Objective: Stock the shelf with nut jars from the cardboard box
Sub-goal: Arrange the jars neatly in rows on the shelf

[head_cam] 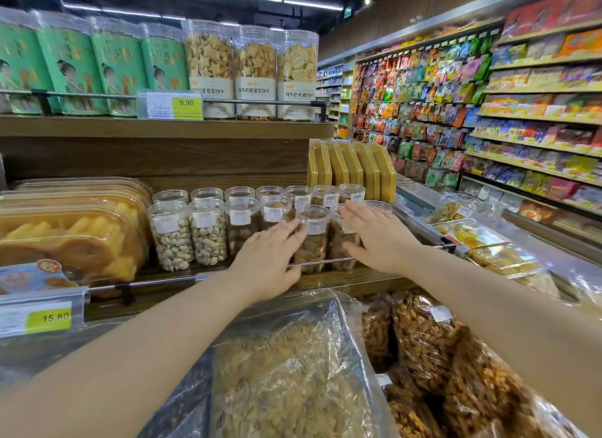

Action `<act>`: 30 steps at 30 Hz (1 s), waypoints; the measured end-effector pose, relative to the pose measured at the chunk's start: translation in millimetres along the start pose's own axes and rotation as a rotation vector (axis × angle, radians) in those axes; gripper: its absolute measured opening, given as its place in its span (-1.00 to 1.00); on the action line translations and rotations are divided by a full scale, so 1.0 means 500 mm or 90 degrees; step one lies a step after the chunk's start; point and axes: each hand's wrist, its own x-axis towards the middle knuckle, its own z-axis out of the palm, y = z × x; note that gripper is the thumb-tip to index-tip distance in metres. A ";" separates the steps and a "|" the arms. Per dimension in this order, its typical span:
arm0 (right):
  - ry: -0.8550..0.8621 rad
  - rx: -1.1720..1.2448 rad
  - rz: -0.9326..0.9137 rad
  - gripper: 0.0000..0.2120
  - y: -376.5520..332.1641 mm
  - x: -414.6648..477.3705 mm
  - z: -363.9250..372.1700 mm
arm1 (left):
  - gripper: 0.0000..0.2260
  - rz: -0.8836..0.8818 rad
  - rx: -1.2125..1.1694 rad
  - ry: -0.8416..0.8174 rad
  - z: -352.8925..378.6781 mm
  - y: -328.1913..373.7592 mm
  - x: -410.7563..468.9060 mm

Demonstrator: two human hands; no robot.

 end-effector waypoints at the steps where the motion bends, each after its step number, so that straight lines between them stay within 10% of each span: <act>1: -0.005 -0.005 0.004 -0.36 0.010 -0.009 0.003 | -0.39 0.011 0.003 0.001 0.004 0.014 0.006; 30: -0.035 -0.038 -0.003 -0.35 0.056 0.092 0.030 | -0.40 -0.022 0.068 -0.009 0.013 0.020 0.145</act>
